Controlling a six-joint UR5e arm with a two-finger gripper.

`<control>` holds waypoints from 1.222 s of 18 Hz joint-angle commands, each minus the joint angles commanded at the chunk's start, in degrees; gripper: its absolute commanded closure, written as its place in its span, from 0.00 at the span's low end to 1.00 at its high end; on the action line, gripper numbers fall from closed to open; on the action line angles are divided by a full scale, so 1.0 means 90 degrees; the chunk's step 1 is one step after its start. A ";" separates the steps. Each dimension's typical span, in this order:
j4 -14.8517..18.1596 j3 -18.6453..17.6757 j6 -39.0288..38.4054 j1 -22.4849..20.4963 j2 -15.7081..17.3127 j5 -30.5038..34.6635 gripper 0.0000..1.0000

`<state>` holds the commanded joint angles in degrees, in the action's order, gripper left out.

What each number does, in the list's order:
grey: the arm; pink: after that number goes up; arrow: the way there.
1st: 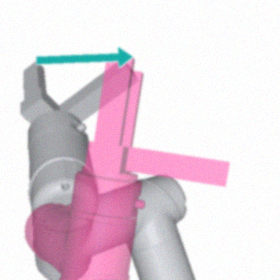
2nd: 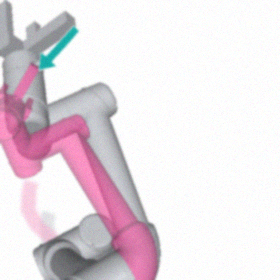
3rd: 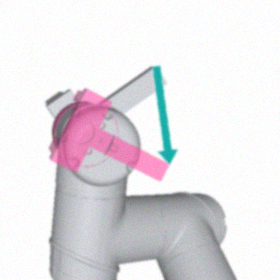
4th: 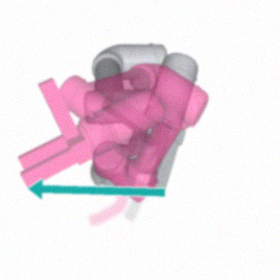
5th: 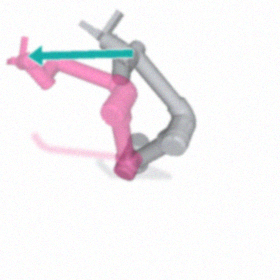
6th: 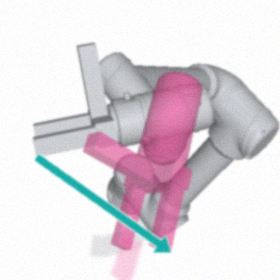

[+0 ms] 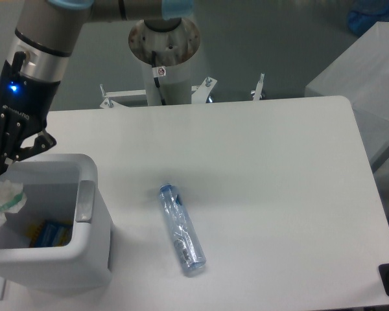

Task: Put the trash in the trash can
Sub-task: 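Open the gripper to drop the wrapper into the bin, then move the open gripper over the clear plastic water bottle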

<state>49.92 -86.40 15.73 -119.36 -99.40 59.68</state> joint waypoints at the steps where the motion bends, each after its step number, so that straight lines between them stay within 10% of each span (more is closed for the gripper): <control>1: -0.0087 0.0029 -0.0058 -0.0010 -0.0029 0.0049 0.18; 4: -0.0137 0.0069 -0.0088 -0.0087 -0.0020 0.0429 0.01; 15: -0.0127 0.0186 -0.0733 -0.1941 -0.0049 0.0440 0.00; 22: 0.0009 0.0186 -0.0625 -0.2461 -0.0741 0.1276 0.00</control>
<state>50.01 -84.73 10.11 -141.50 -106.08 71.16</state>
